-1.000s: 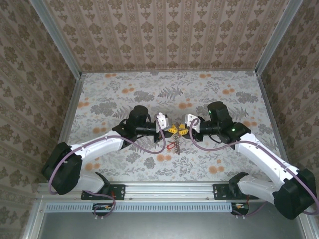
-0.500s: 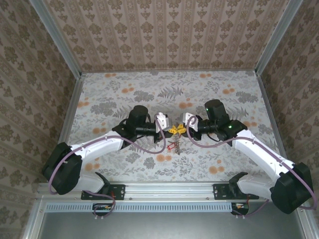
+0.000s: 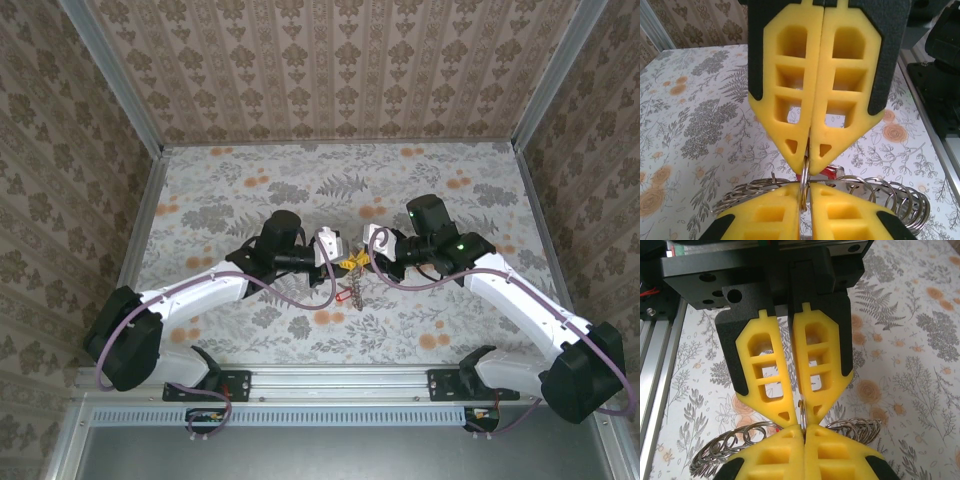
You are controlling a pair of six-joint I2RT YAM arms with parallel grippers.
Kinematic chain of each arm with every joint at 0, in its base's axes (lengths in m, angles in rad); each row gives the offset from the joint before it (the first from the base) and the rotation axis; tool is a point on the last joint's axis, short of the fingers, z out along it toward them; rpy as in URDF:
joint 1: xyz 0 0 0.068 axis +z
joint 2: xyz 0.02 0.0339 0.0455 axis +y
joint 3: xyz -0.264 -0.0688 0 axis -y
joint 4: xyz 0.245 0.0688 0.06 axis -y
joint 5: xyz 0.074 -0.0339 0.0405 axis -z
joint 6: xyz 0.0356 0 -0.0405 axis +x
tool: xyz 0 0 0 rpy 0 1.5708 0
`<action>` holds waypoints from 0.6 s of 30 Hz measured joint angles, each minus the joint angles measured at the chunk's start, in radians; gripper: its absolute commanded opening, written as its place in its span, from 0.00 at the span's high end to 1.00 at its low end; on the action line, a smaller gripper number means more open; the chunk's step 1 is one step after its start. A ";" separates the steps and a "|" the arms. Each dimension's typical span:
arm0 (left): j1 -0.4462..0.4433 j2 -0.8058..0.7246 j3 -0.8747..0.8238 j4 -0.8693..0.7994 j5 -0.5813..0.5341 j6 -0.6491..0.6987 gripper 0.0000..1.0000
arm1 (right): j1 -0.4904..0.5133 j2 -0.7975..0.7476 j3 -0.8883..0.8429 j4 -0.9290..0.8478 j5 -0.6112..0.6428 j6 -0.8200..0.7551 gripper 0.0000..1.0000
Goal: Put the keys on the keyring
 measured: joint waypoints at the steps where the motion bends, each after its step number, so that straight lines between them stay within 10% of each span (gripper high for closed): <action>1: -0.002 0.000 0.004 -0.011 -0.003 0.004 0.86 | 0.004 0.003 0.007 -0.013 0.008 -0.002 0.99; 13: -0.013 0.000 0.008 -0.035 -0.017 0.022 0.84 | 0.051 0.030 0.077 -0.136 0.090 -0.027 0.99; 18: -0.013 0.000 0.008 -0.035 -0.015 0.026 1.00 | 0.062 0.046 0.106 -0.167 0.122 -0.033 0.97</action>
